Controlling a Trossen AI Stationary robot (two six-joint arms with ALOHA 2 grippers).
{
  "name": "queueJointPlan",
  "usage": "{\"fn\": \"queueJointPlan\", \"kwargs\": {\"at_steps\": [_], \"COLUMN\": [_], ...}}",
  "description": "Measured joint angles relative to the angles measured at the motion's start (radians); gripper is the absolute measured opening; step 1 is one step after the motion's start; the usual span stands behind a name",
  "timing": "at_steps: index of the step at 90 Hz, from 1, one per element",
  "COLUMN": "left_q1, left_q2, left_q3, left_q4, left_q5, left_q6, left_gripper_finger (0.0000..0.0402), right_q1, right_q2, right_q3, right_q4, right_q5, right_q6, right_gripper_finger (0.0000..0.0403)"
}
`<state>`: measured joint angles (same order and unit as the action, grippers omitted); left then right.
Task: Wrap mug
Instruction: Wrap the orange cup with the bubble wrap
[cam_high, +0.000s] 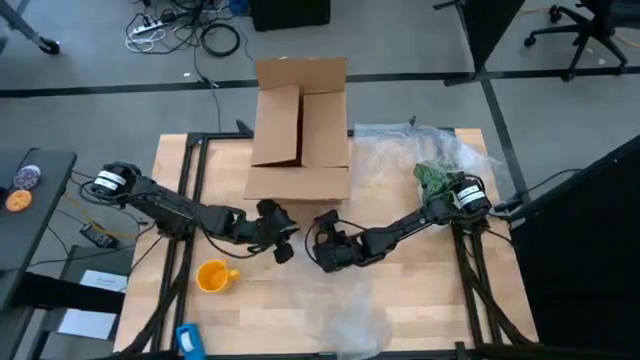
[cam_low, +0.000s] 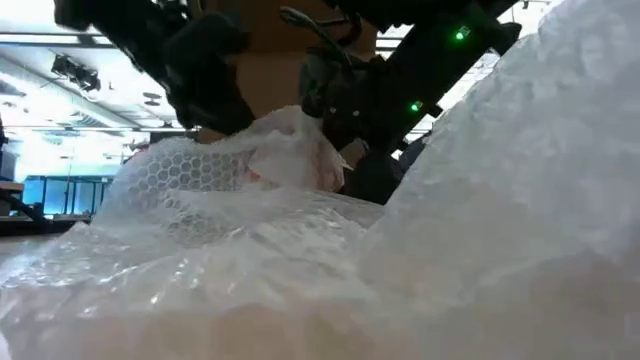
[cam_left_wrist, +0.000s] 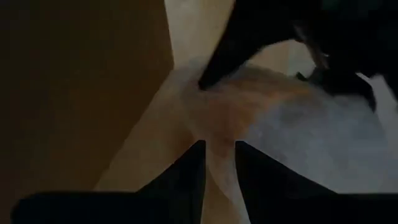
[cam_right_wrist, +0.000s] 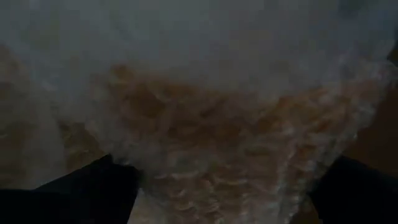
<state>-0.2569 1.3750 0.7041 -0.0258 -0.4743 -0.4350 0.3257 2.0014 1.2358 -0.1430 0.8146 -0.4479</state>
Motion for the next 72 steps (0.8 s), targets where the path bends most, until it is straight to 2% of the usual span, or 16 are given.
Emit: {"fn": "queueJointPlan", "kwargs": {"at_steps": [11, 34, 59, 72], "left_q1": [0.01, 0.01, 0.01, -0.004], "left_q2": [0.0, 0.001, 0.002, 0.014], "left_q3": [-0.05, -0.046, -0.046, -0.046], "left_q4": [0.135, 0.188, 0.215, 0.227], "left_q5": [0.08, 0.077, 0.105, 0.133], "left_q6": [0.037, 0.096, 0.123, 0.198], "left_gripper_finger": [0.0083, 0.0099, 0.0099, 0.0099], "right_q1": [0.024, 0.072, 0.101, 0.1], "right_q2": [0.0, 0.0, 0.021, 0.042], "right_q3": [0.0, 0.0, 0.001, 0.001], "right_q4": [-0.006, -0.005, -0.064, -0.08], "right_q5": [0.081, 0.279, 0.348, 0.345], "right_q6": [-0.031, -0.096, -0.077, -0.028], "right_gripper_finger": [0.036, 0.0361, 0.0361, 0.0361]}}
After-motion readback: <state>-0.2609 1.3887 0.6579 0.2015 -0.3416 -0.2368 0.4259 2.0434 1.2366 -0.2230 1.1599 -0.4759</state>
